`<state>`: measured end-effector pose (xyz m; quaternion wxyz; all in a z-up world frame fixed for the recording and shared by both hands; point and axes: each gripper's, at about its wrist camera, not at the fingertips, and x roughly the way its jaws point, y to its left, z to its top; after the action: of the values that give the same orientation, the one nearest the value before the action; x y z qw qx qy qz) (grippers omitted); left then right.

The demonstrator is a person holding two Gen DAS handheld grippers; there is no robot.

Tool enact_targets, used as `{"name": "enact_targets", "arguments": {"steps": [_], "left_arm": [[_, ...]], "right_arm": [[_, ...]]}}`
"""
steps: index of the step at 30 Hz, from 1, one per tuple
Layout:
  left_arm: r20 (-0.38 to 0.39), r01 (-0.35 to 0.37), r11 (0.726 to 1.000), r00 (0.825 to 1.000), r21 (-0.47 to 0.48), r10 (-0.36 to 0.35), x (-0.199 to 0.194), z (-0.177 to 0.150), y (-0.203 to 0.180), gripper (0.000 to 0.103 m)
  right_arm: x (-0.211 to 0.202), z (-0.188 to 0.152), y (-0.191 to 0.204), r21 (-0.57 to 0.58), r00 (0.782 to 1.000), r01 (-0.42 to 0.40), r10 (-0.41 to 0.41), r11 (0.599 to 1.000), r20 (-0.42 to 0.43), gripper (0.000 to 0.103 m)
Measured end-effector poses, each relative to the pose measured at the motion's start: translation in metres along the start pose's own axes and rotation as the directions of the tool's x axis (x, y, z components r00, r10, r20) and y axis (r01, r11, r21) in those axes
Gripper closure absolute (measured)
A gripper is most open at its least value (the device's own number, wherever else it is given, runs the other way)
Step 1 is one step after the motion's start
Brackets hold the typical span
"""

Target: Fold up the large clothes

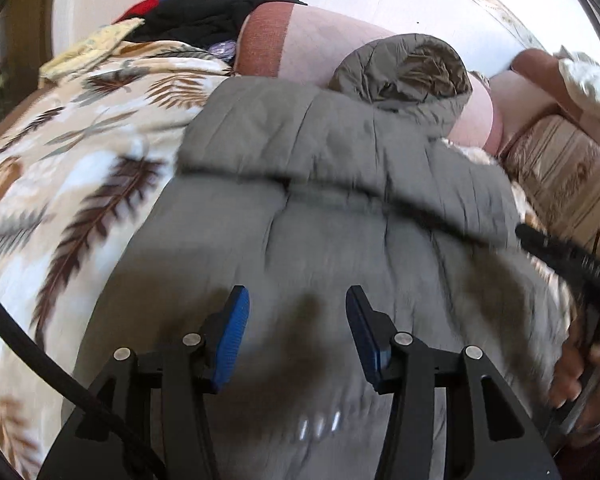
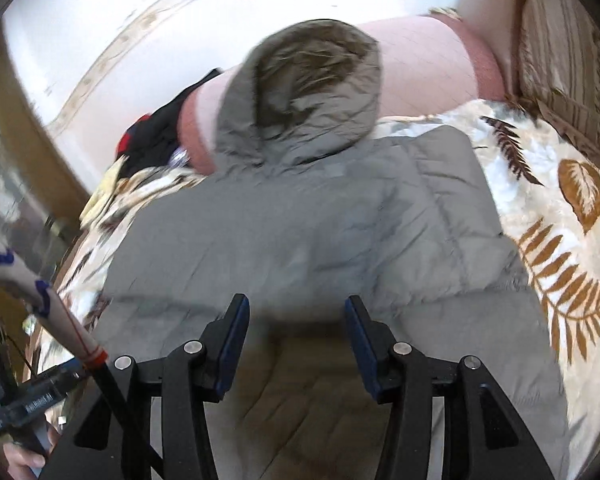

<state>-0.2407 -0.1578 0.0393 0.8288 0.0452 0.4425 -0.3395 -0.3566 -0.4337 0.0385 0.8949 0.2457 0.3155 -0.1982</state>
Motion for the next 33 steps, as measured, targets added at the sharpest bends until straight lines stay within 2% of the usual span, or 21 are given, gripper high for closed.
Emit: {"name": "enact_targets", "arguments": {"steps": [4,9,10,11,12,15,18,23,33], "left_arm": [[0.051,-0.061,0.998,0.997,0.014,0.06,-0.022,-0.042,0.003,0.054],[0.123,-0.135,0.99,0.984,0.049,0.128,-0.033,-0.087,-0.004,0.053],[0.141,-0.145,0.986,0.981,0.081,0.133,-0.036,-0.089,-0.009,0.052],[0.142,-0.14,0.985,0.982,0.097,0.125,-0.037,-0.09,-0.012,0.043],[0.136,-0.137,0.984,0.983,0.115,0.121,-0.035,-0.09,-0.014,0.039],[0.127,-0.172,0.974,0.98,0.145,0.154,-0.025,-0.093,-0.017,0.036],[0.132,-0.192,0.967,0.976,0.166,0.171,-0.022,-0.094,-0.021,0.034],[0.131,-0.193,0.966,0.976,0.172,0.171,-0.021,-0.094,-0.022,0.033],[0.135,-0.201,0.962,0.975,0.185,0.178,-0.02,-0.096,-0.024,0.032]], "right_arm": [[-0.015,-0.034,0.026,-0.055,1.0,-0.023,0.022,0.998,-0.019,0.049],[-0.043,-0.085,0.041,-0.098,0.999,-0.02,0.017,0.995,-0.032,0.049],[-0.048,-0.092,0.041,-0.092,0.999,-0.017,0.015,0.996,-0.032,0.049],[-0.053,-0.101,0.04,-0.089,1.0,-0.011,0.009,0.996,-0.029,0.049],[-0.057,-0.108,0.042,-0.088,1.0,-0.002,0.0,0.996,-0.027,0.049],[-0.063,-0.132,0.044,-0.09,0.998,0.038,-0.041,0.995,-0.04,0.049],[-0.052,-0.142,0.045,-0.129,0.994,0.077,-0.087,0.989,-0.069,0.047],[-0.04,-0.147,0.051,-0.187,0.99,0.124,-0.135,0.975,-0.048,0.04],[-0.04,-0.152,0.053,-0.201,0.99,0.129,-0.138,0.971,-0.029,0.038]]}}
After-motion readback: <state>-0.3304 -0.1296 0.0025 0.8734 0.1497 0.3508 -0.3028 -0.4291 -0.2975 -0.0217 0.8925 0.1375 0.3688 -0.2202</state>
